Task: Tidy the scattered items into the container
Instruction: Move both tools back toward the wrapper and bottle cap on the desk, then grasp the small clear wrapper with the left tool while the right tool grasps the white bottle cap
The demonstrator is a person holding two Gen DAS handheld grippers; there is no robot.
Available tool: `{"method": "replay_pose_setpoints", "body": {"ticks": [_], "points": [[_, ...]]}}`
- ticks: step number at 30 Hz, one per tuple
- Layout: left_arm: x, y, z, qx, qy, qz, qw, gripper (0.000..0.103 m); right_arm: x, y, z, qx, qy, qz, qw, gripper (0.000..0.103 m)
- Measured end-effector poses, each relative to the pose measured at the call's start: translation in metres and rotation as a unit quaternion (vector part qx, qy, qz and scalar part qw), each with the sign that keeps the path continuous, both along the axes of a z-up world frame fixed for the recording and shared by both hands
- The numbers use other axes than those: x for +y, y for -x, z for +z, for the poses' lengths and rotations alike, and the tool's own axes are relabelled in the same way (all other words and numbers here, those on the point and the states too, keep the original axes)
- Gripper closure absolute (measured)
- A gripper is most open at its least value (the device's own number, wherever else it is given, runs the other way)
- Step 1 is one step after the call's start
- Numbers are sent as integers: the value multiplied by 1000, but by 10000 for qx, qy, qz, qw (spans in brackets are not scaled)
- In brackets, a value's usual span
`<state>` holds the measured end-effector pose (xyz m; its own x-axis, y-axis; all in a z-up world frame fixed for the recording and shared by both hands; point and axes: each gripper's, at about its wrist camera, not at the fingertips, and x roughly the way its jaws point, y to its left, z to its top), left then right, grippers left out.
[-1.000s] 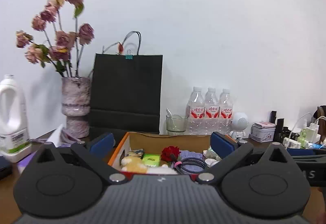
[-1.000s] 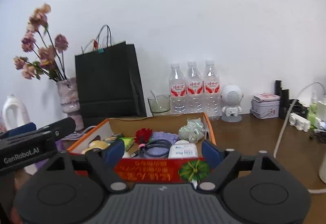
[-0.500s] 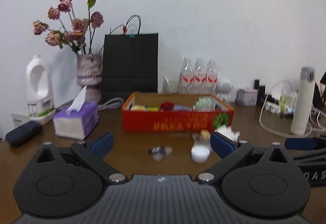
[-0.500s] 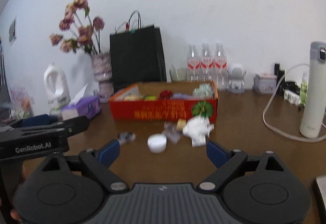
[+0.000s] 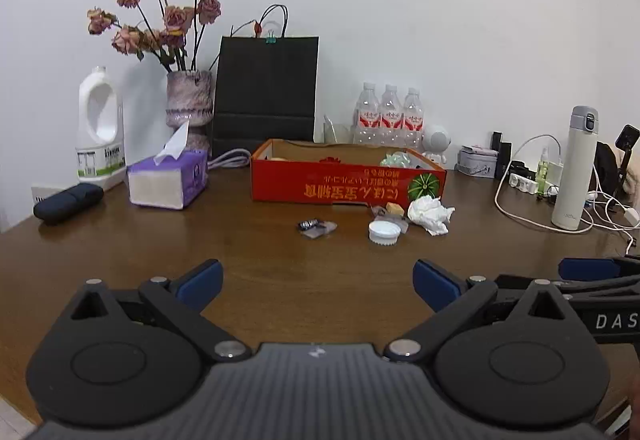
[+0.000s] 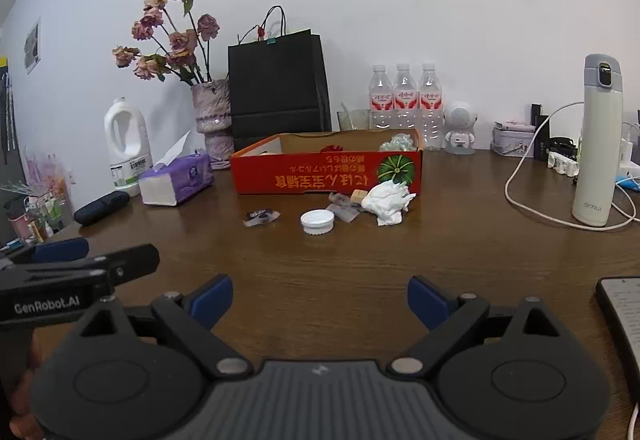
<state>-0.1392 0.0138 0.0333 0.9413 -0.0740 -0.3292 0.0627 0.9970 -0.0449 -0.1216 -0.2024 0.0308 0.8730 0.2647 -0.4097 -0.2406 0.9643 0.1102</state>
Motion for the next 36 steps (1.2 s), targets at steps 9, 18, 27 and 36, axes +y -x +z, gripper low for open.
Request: {"method": "replay_pose_setpoints", "body": {"ticks": [9,18,27,36], "points": [[10,-18,-13,175,200,69,9996,0,12,-11,-7,3,148,-8,9999,9],[11,-58,-12,321,257,-73,9991,0,10,-55,-13,251,204,-262,9991,9],[10,-137,-15,881,15,-64,9961,0,10,-125,-7,494,209,-332,9980,8],[8,-226,-22,1347,-588,-812,9858,5,16,-206,-4,878,112,-97,9960,16]]}}
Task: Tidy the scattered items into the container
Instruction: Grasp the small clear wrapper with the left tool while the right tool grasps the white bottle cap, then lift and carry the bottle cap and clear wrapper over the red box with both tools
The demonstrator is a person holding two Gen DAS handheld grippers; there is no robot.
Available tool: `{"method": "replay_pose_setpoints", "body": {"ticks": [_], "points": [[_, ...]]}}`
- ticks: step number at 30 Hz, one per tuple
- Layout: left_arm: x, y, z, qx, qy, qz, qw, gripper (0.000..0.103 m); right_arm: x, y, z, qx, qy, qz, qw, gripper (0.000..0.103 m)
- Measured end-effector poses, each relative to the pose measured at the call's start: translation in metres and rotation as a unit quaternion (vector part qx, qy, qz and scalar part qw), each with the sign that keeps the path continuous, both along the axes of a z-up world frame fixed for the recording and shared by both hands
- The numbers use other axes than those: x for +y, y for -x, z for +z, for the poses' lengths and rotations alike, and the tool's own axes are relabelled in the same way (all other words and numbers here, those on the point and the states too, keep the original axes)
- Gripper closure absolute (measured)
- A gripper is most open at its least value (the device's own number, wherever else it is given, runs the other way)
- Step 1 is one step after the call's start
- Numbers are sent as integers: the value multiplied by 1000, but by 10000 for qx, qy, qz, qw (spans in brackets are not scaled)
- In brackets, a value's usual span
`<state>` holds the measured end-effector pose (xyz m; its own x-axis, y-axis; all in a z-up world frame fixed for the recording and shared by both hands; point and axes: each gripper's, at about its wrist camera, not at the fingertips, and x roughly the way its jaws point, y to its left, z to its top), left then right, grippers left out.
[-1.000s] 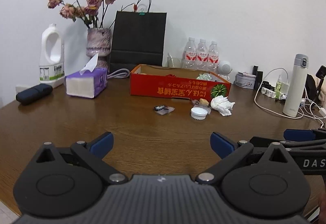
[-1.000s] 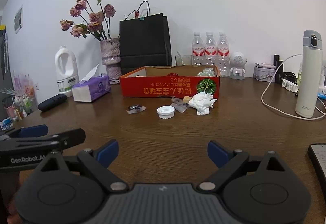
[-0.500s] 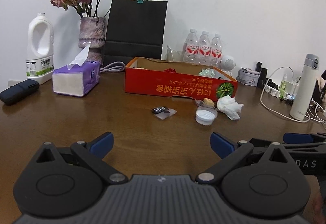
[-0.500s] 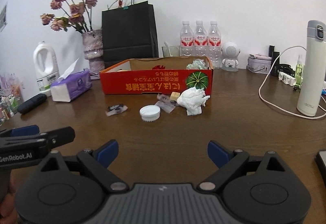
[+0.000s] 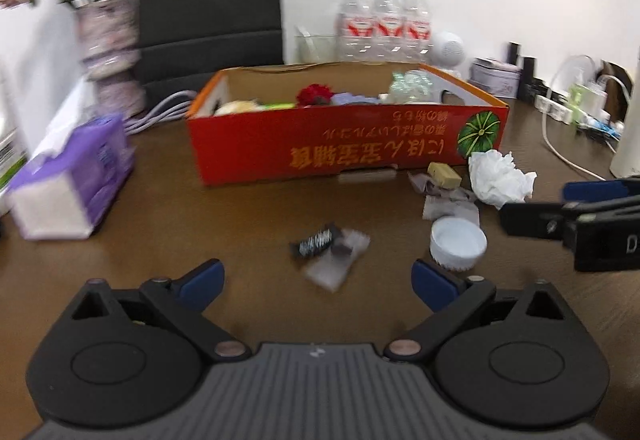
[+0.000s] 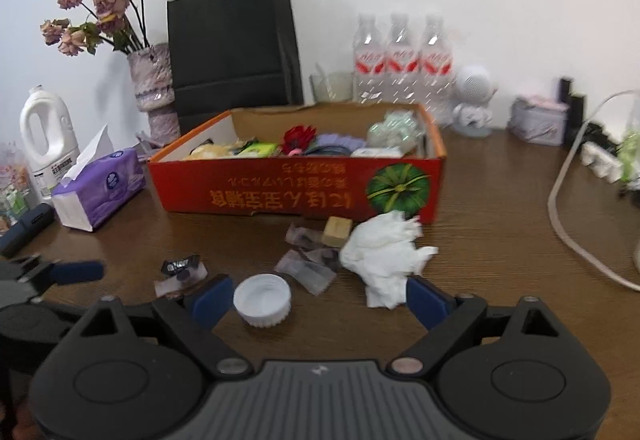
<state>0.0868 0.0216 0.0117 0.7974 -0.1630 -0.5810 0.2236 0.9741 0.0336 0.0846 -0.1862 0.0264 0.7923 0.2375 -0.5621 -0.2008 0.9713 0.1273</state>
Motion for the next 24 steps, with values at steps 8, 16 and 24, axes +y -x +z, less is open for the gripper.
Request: {"method": "replay_pose_setpoints", "body": {"ticks": [8,16,24], "points": [[12,-28,-5,445,306,-495,9973,55,23,-20,-15,294,60,431,9986,33],[3,-28,-6,402,209,-634,9970,77,33,-28,-24,424,161,511,9977,55],[2,-1,-3,506,347,-258,9978,79,36,-14,-20,370,252,612,9971,64]]}}
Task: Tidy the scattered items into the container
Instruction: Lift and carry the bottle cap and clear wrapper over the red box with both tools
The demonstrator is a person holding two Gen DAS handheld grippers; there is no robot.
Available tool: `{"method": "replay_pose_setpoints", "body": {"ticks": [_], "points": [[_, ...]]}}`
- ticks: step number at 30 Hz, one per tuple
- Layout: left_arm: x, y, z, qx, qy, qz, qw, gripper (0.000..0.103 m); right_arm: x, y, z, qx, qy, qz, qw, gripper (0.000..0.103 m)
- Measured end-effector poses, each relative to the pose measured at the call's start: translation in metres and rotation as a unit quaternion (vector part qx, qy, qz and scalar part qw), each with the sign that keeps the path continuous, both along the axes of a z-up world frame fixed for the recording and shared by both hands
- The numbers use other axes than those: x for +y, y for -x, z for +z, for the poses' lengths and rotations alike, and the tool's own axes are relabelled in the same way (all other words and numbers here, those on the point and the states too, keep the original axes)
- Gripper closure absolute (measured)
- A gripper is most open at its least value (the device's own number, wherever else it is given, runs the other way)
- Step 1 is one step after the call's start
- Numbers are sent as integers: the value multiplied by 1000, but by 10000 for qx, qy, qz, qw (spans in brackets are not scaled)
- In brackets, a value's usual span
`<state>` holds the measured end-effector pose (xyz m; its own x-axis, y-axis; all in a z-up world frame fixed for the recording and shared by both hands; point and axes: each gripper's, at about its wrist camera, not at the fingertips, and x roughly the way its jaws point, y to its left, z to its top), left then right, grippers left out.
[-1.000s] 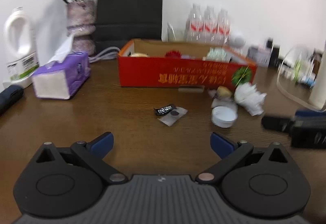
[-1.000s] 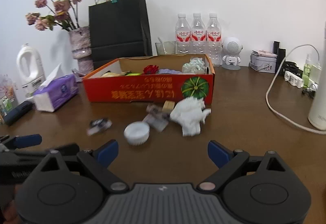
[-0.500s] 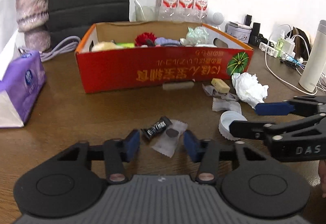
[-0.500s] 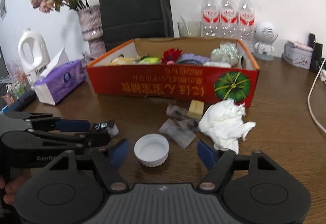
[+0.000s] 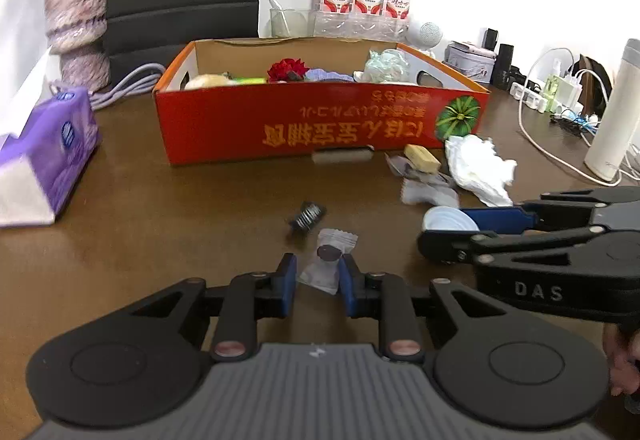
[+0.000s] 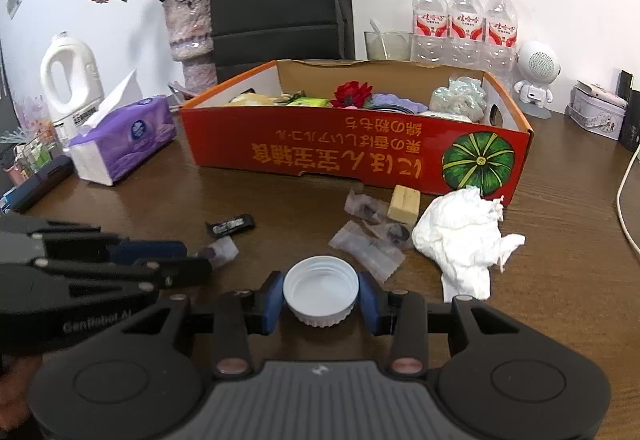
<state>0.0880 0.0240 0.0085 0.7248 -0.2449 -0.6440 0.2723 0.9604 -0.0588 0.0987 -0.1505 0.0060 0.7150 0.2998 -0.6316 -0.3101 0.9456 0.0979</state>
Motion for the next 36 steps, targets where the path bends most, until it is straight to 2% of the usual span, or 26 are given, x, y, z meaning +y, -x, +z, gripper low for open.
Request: {"method": "replay_pose_setpoints", "body": {"ticks": [6,7,10,13,15,18,21,22,23,24,27,28,33,36], "points": [[-3,54,1,15,-26,373,9993,78,0,44,2,-11,89,190,9998,64],[-5,66,1,23,-44,323,9995,76,-2,54,0,23,77,206,9998,64],[-13,96,3,57,-339,47,9994,55,-7,87,-1,4,30,272,9996,63],[-10,112,7,143,-129,-271,9994,54,-11,114,0,-73,-52,354,9993,62],[-10,108,8,154,-205,-191,9995,53,-16,119,0,-89,-121,282,9995,61],[-7,92,13,58,-176,43,9998,55,-19,118,1,-79,-99,196,9997,61],[-11,74,14,142,-65,1,9999,58,-19,115,-2,-84,-51,203,9997,61],[-12,71,13,210,-65,-7,9998,63,-18,114,-3,-87,-44,203,9997,60],[-14,68,11,283,-77,-50,9996,75,-17,113,-3,-99,-34,210,9997,60],[-15,66,9,367,-97,-45,9993,79,-17,112,-3,-107,-21,214,9997,60],[-16,68,7,287,-150,0,9995,86,-15,110,-4,-136,4,228,9996,61],[-16,70,6,269,-92,38,9996,87,-14,110,-4,-157,37,243,9996,64],[-14,89,9,0,118,142,9998,89,-12,115,-3,-277,39,218,9994,64],[-20,113,18,-341,-15,255,9991,89,-15,126,6,-600,-37,138,9981,64]]}}
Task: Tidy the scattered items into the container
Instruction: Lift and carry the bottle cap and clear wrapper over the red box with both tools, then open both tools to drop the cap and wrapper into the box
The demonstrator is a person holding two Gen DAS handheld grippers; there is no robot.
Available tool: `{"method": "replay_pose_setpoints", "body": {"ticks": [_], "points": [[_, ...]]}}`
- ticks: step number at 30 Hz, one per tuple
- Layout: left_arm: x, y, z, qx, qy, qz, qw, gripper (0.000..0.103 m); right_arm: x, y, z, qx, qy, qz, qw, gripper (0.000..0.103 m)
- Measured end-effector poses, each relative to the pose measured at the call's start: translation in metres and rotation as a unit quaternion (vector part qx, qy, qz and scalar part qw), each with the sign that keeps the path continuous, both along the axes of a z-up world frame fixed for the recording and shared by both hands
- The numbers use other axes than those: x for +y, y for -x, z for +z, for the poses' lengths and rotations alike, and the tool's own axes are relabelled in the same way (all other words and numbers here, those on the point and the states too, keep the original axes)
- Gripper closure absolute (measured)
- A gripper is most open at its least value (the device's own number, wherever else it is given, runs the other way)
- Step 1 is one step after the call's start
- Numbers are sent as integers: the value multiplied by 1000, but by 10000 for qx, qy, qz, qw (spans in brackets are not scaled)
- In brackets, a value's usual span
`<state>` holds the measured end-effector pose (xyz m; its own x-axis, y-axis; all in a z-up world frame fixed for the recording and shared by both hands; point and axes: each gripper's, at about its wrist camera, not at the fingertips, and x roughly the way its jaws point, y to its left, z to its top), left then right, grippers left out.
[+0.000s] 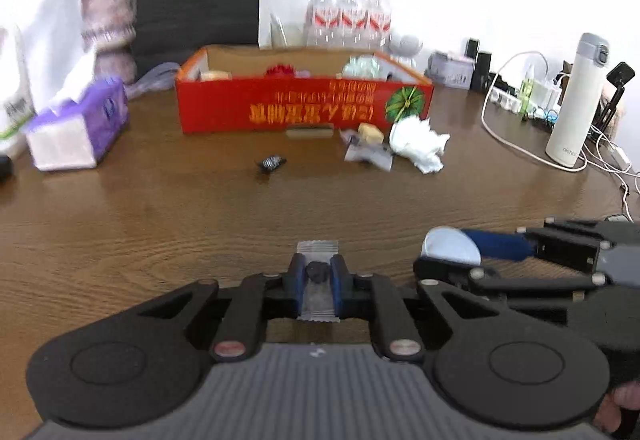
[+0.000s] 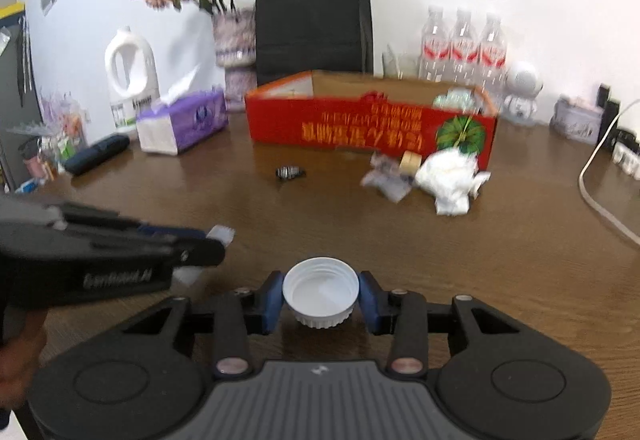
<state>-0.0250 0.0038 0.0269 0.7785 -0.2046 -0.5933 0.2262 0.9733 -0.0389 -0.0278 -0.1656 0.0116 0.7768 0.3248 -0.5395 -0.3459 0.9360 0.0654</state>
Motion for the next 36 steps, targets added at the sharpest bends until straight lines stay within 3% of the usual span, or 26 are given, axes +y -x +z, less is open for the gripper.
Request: {"method": "replay_pose_setpoints", "body": {"ticks": [4,11,21,28,36], "points": [[-4,33,13,-555,24,206,9982,89,-5,19,16,-394,-137,-160,9990,64],[1,89,28,-1557,401,525,9856,89,-14,72,40,-1331,-507,-395,9890,64],[-6,143,31,-2295,387,511,9712,89,-7,129,48,-2156,-465,-337,9748,64],[-7,114,37,-2243,453,552,9719,89,-13,103,49,-1994,-520,-427,9776,64],[2,-14,83,-2450,666,400,9664,89,-23,-20,91,-2110,-751,-458,9735,64]]}}
